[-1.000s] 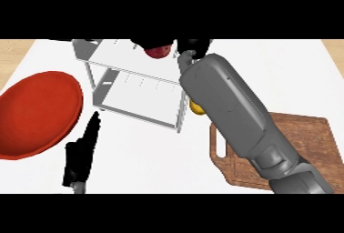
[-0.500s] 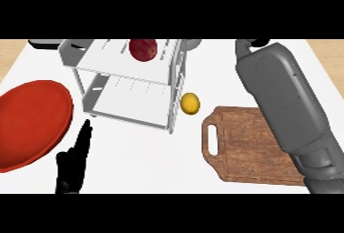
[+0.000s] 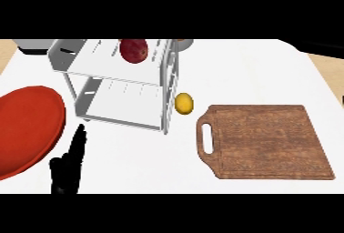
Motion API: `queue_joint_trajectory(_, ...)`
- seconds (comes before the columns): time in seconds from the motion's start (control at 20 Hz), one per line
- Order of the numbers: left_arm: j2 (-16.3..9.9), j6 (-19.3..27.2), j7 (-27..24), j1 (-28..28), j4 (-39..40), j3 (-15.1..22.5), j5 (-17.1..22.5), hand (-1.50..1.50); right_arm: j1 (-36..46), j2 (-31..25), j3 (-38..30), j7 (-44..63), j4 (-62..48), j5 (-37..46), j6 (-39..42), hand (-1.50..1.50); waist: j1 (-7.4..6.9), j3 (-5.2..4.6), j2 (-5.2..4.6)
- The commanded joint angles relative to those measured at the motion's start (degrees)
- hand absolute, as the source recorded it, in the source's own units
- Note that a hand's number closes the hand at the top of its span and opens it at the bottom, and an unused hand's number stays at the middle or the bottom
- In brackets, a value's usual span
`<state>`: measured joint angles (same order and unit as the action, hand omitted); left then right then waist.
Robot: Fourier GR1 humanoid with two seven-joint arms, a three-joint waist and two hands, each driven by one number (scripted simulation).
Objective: Pick the pear from the cutting board and place it in the tiered basket
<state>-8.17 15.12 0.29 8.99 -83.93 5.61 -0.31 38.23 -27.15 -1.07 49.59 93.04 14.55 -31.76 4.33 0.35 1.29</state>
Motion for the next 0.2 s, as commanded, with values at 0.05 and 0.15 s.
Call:
queue_joint_trajectory(0.05,-0.63,-1.59,-0.71,0.64,3.15,-0.97,0.94,0.00,-14.85,-7.43,-9.26,-1.20,16.08,-12.12,8.54,-1.50,-0.36,-0.24,-0.56)
queue_joint_trajectory(0.15,0.63,-0.30,-0.62,0.98,2.21,0.54,-0.50,0.00,-20.98,-9.06,-13.79,-2.77,20.68,-17.10,11.95,-1.50,-0.51,-0.22,-0.59)
